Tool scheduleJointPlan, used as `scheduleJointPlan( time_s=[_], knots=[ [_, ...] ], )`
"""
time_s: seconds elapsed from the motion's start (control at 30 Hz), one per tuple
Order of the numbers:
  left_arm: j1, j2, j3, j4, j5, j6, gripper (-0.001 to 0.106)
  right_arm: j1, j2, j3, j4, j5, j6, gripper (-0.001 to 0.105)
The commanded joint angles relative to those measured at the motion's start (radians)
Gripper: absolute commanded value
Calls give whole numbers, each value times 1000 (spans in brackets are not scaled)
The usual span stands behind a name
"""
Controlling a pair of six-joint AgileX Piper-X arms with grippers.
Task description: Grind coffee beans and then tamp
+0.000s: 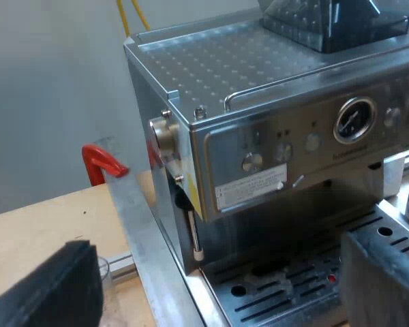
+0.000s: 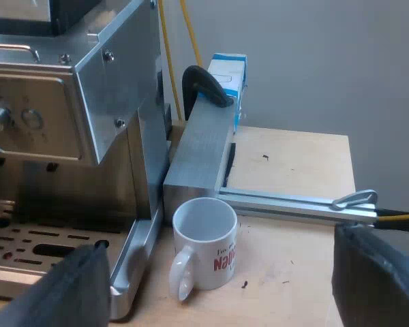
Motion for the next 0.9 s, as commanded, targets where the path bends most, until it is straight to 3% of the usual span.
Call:
scheduleJointPlan(
  time_s=[0.03, 0.6, 0.9],
  knots=[
    [0, -26, 11, 32, -9, 13, 73, -1, -26, -3, 16, -12, -1, 69],
    [0, -251, 42, 208, -9, 13, 73, -1, -195, -7, 42, -10, 64, 69],
    [0, -310, 34, 311, -41, 9, 73, -1, -193, 54, 50, -86, 63, 69]
  ],
)
